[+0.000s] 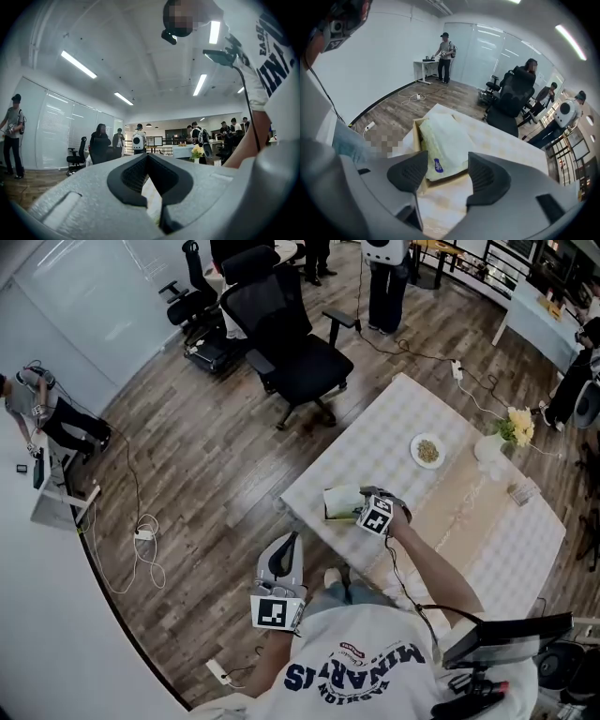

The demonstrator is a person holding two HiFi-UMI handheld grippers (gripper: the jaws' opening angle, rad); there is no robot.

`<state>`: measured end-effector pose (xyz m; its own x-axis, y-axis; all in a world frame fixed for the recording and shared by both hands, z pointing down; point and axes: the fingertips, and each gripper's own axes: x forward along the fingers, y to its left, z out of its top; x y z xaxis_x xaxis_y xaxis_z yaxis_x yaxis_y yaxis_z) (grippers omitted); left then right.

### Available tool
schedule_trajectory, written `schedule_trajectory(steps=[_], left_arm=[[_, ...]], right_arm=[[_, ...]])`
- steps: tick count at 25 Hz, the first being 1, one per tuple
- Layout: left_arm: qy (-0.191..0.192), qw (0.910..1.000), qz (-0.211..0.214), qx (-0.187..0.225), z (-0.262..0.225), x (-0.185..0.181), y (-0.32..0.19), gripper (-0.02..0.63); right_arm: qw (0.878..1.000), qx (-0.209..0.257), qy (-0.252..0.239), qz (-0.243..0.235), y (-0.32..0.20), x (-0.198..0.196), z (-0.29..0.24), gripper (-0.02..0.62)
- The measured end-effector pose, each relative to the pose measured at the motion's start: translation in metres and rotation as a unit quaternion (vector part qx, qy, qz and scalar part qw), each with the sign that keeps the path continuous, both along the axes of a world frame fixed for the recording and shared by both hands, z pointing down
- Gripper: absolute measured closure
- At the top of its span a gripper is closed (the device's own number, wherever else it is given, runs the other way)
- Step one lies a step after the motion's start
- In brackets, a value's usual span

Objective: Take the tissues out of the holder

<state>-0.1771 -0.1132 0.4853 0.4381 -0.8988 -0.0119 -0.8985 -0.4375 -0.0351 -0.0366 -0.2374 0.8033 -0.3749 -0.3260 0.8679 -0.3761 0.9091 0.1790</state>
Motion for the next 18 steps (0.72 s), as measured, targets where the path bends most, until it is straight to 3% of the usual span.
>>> schedule_trajectory(steps=[9,11,14,18], left_arm=[[0.002,0.9998,-0.013,-0.015,0.003,-0.008,0.008,0.603],[0.002,0.9997,-0.016,-0.017,0.004,-0.009,0.009,0.603],[0.004,0.9997,-0.019,-0.014,0.006,-0.012,0.009,0.602],[0.001,0.9999,-0.013,-0.003,0.004,-0.010,0.007,0.603]], right_arm=[[0.998,-0.034,0.056,-0.019,-0.011,0.002,0.051,0.320],[0.996,-0.052,0.068,-0.030,-0.008,0.000,0.060,0.430],[0.991,-0.060,0.106,-0.054,-0.006,-0.004,0.064,0.472],[0.991,-0.065,0.103,-0.054,-0.005,-0.005,0.061,0.482]])
